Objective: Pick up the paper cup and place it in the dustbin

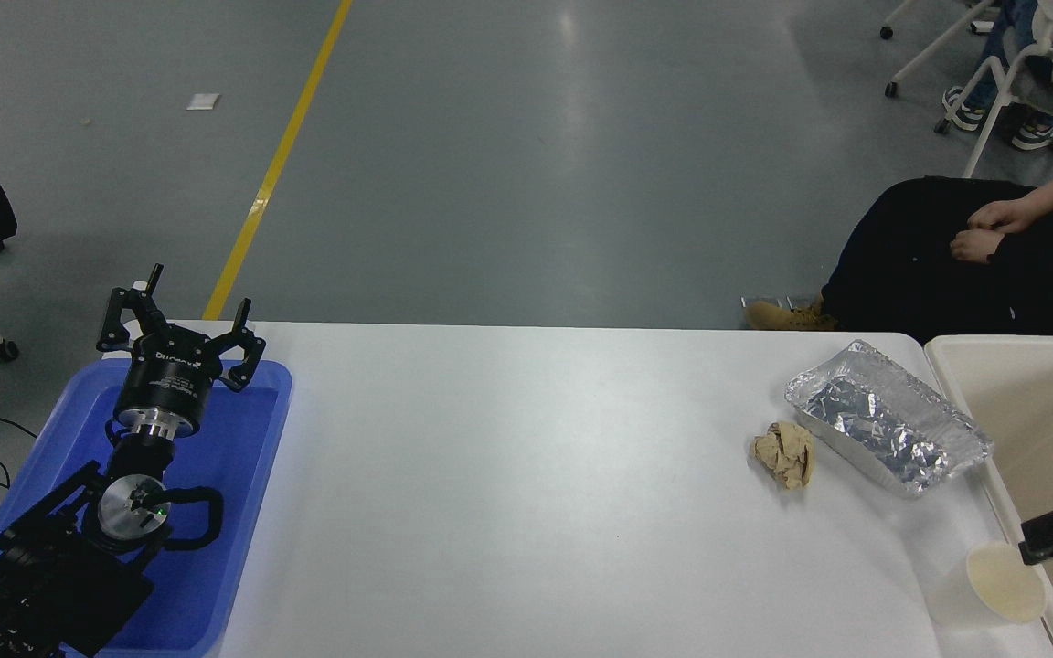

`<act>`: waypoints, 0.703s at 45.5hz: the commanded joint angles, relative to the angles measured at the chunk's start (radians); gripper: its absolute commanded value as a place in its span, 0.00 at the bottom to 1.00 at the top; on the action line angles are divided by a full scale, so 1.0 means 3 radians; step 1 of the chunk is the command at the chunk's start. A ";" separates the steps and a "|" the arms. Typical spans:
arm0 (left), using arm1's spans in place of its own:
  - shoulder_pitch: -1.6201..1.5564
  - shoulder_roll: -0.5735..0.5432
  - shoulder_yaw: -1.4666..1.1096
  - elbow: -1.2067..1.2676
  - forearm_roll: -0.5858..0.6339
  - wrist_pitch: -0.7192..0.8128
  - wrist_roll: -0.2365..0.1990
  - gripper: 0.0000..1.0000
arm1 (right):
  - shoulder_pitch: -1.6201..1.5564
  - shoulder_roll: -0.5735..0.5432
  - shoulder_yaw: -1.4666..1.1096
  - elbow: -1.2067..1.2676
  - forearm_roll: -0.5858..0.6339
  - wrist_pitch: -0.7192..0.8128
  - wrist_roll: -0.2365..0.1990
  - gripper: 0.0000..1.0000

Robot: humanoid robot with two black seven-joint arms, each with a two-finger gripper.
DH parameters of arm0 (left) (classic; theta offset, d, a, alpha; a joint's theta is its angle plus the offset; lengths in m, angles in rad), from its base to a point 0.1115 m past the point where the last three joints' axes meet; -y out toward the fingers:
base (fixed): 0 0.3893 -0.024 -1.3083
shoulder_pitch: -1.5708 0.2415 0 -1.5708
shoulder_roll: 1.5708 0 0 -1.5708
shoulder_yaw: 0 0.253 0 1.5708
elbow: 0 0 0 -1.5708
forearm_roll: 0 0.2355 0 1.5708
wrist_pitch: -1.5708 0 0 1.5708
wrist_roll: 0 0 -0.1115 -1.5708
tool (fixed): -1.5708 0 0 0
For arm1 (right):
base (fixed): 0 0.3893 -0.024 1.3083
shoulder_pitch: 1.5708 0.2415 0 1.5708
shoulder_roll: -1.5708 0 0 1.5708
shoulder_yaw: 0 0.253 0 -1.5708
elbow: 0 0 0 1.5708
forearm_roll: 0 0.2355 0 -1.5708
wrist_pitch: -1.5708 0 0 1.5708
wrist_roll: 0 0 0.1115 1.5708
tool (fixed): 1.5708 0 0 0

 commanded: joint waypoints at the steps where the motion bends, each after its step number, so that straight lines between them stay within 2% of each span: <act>1: 0.0000 0.0000 -0.0001 0.0000 -0.0001 0.0001 0.0005 1.00 | -0.0446 0.0108 0.0270 -0.0207 -0.0003 -0.0176 0.0003 1.00; 16: 0.0000 0.0000 -0.0001 0.0000 -0.0001 0.0001 0.0000 1.00 | -0.1029 0.0343 0.0715 -0.0539 0.0002 -0.0247 0.0008 1.00; 20: 0.0000 0.0000 -0.0001 0.0000 -0.0001 0.0001 0.0000 1.00 | -0.1142 0.0415 0.0756 -0.0621 -0.0003 -0.0380 0.0018 0.96; 23: 0.0000 0.0000 -0.0001 0.0000 -0.0001 0.0001 0.0000 1.00 | -0.1183 0.0445 0.0756 -0.0637 -0.0003 -0.0452 0.0044 0.80; 25: 0.0000 0.0000 -0.0001 0.0000 -0.0001 0.0001 0.0000 1.00 | -0.1198 0.0451 0.0751 -0.0637 -0.0013 -0.0498 0.0049 0.58; 28: 0.0000 0.0000 -0.0001 0.0000 -0.0001 -0.0004 0.0000 1.00 | -0.1224 0.0451 0.0725 -0.0637 -0.0080 -0.0636 0.0049 0.19; 29: 0.0000 0.0000 -0.0001 0.0000 -0.0001 -0.0004 0.0000 1.00 | -0.1229 0.0451 0.0725 -0.0631 -0.0121 -0.0672 0.0049 0.10; 31: 0.0000 0.0000 -0.0001 0.0000 -0.0001 0.0001 0.0005 1.00 | -0.1224 0.0445 0.0725 -0.0626 -0.0207 -0.0692 0.0049 0.00; 32: 0.0000 0.0000 -0.0001 0.0000 -0.0001 0.0001 0.0000 1.00 | -0.1219 0.0440 0.0725 -0.0621 -0.0223 -0.0693 0.0049 0.00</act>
